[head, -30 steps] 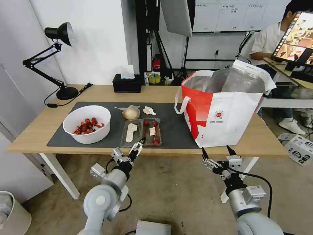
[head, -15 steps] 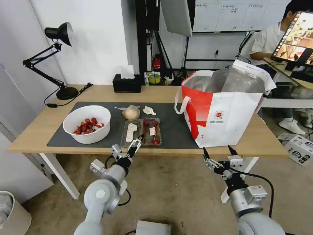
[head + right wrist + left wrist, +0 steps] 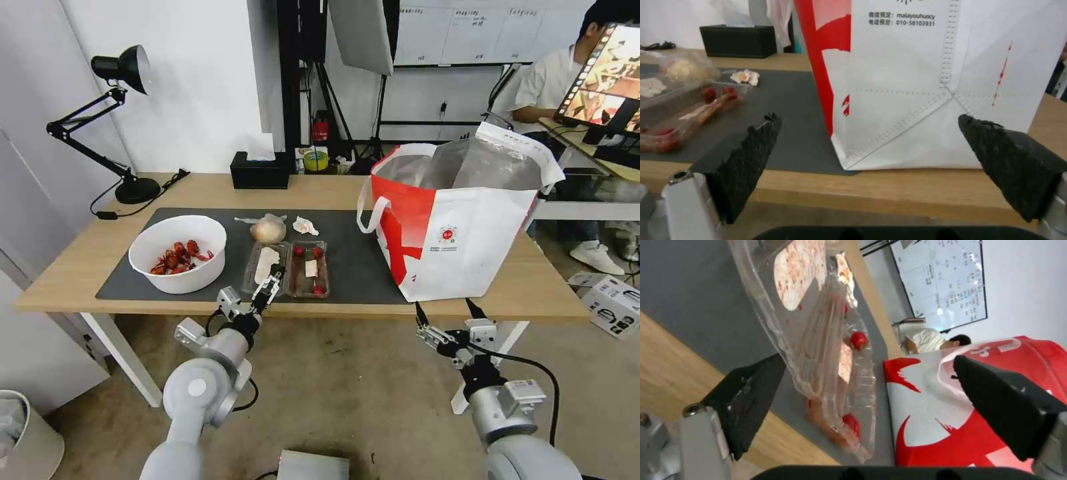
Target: Pick up the trash from the table and place it into the takeout bag.
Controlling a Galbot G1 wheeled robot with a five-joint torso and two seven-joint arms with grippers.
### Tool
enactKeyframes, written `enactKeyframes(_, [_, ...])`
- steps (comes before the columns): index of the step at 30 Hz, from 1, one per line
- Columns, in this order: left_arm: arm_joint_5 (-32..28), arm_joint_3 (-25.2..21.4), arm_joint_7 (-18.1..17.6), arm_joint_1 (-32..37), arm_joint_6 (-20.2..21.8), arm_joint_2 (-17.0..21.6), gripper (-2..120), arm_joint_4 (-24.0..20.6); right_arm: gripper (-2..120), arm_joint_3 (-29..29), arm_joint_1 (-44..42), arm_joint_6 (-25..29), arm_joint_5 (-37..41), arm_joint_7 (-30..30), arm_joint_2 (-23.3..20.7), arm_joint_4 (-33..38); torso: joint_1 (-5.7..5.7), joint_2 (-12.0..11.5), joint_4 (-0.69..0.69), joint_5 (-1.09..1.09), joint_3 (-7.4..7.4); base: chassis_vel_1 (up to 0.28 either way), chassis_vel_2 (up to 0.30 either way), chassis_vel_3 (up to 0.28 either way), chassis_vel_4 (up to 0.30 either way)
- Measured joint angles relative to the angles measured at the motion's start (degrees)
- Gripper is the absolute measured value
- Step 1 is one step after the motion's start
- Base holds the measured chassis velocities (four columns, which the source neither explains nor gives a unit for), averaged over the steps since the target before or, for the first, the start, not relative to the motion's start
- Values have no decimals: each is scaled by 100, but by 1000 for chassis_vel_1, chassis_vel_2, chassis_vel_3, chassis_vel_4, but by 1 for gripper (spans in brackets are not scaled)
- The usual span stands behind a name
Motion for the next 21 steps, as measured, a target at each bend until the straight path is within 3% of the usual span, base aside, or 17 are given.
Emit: enactKeyframes(21, [116, -116, 150, -70, -1, 257, 100, -70, 100, -44, -26, 9, -62, -5, 38, 0, 0, 0, 0, 0, 0, 0, 0, 0, 0])
